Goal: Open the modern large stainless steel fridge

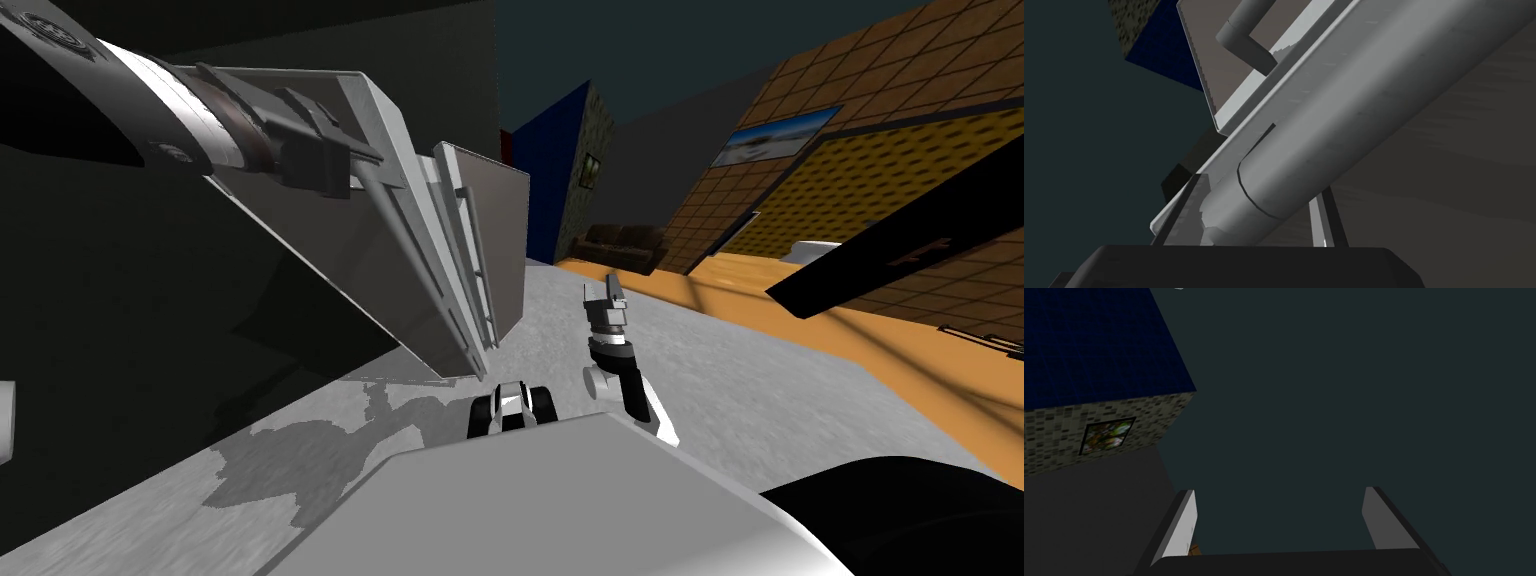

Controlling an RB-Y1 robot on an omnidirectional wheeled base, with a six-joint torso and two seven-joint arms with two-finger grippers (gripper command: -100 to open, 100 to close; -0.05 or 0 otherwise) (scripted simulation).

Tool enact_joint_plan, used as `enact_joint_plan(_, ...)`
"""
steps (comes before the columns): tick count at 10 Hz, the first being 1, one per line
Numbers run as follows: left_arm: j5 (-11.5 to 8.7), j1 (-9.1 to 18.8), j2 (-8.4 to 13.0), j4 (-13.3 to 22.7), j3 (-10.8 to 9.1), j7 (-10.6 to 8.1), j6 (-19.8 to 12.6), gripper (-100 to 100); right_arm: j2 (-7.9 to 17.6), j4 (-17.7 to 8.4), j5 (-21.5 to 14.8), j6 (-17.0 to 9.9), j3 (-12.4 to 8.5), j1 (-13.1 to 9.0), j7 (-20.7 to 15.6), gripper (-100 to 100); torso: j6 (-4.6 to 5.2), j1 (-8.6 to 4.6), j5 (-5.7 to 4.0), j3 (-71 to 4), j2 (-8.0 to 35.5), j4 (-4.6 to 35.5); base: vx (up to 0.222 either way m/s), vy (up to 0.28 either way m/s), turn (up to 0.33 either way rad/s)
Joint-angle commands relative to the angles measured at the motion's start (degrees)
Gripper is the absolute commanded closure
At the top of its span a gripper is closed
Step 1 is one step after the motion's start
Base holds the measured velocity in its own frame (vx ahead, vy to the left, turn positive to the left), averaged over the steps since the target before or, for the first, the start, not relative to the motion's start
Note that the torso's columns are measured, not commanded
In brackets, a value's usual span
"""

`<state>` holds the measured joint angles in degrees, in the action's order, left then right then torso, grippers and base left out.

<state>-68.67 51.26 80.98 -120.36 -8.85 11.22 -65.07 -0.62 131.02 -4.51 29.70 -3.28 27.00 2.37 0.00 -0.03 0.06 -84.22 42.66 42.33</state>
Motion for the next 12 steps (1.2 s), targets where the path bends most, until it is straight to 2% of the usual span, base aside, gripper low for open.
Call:
enact_joint_plan(1, -1.07, 0.94, -0.34, -0.68, 0.46, -0.08, 0.19, 100, 0.0, 0.0, 0.0, 0.0, 0.0, 0.0, 0.0, 0, 0.05, -0.12, -0.1, -0.04, -0.08, 0.01, -0.068, 0.101, -0.038)
enact_joint_plan(2, -3.72, 1.91, -1.17, -2.28, 0.47, -0.13, 0.63, 100, -0.01, 0.0, 0.0, 0.0, 0.01, 0.01, 0.0, 0, -0.04, -0.37, -0.18, -0.42, -0.49, -0.02, -0.072, 0.18, -0.066)
enact_joint_plan(3, -3.72, 1.91, -1.17, -2.28, 0.47, -0.13, 0.63, 100, 0.0, 0.0, 0.0, 0.0, -0.01, 0.01, 0.0, 0, 0.26, -0.3, -0.34, -0.55, -0.59, -0.06, -0.08, 0.221, -0.113)
enact_joint_plan(9, -10.87, 4.77, -3.27, -6.27, -0.2, -0.08, 2.04, 100, 0.0, 0.0, 0.0, 0.0, 0.0, 0.03, 0.0, 0, -0.1, 0.21, 0.09, -0.21, -0.27, 0.01, -0.065, 0.206, -0.08)
enact_joint_plan(10, -10.87, 4.77, -3.27, -6.27, -0.2, -0.08, 2.04, 100, 0.0, 0.0, 0.0, 0.0, 0.0, 0.03, 0.0, 0, 0.01, -0.02, -0.06, -0.38, -0.47, -0.09, -0.001, 0.087, -0.014)
enact_joint_plan(11, -12.71, 6.25, -1.58, -5.36, -1.04, -0.48, 0.67, -100, -0.01, 0.0, 0.0, 0.0, 0.01, 0.03, 0.0, 0, 0.03, -0.25, -0.14, -0.55, -0.64, -0.15, 0.031, 0.026, -0.058)
enact_joint_plan(12, -13.73, 7.25, -0.72, -4.89, -1.35, -0.73, -0.04, -100, -0.02, 0.01, 0.0, 0.01, 0.01, 0.03, 0.0, 0, 0.05, -0.35, -0.2, -0.63, -0.76, -0.18, 0.045, 0.012, -0.043)
